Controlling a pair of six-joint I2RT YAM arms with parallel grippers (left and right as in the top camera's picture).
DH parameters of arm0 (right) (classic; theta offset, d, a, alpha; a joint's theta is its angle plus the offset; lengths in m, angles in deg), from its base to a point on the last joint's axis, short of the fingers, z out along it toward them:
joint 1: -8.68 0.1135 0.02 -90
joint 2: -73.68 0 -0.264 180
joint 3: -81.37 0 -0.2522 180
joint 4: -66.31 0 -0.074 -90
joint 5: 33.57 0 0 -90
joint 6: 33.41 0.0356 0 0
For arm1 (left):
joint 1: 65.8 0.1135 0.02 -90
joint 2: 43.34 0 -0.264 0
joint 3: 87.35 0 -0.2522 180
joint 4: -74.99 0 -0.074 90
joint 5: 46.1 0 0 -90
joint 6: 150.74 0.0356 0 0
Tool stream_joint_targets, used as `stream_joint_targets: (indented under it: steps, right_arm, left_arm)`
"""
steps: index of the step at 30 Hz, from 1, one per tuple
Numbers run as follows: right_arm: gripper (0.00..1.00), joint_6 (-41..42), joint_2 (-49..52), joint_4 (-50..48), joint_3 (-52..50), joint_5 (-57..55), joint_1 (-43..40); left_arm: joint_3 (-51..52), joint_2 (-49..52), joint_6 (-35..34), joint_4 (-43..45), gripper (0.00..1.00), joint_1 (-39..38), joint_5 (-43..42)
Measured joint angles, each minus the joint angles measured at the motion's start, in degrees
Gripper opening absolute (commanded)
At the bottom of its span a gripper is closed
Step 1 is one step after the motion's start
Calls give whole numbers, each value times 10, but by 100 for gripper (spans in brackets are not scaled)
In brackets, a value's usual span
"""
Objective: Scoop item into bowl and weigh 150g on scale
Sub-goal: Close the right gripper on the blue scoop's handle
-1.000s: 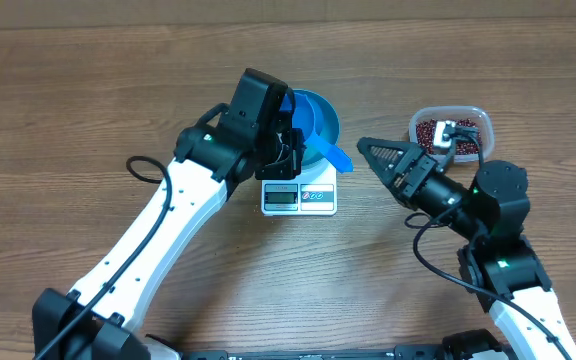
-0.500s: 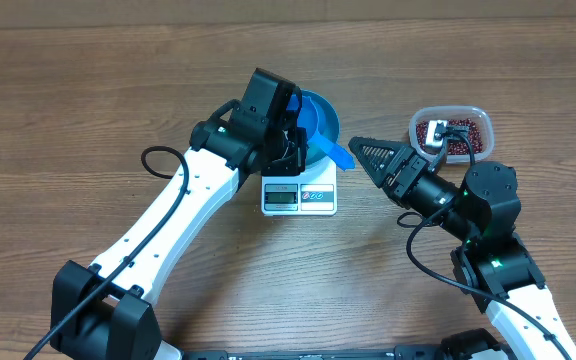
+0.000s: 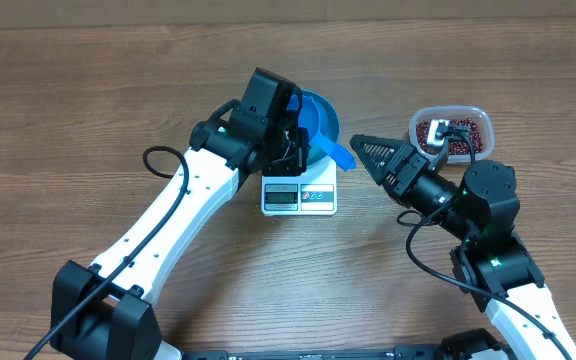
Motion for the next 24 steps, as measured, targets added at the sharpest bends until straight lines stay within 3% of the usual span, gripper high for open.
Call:
stream_joint_targets:
  steps: [18, 24]
  right_arm:
    - [99, -20, 0, 21, 0, -34, 0]
    - [99, -21, 0, 22, 0, -47, 0]
  left_arm:
    - [0, 0, -2, -62, 5, 2, -58]
    - [-14, 0, -2, -124, 5, 22, -59]
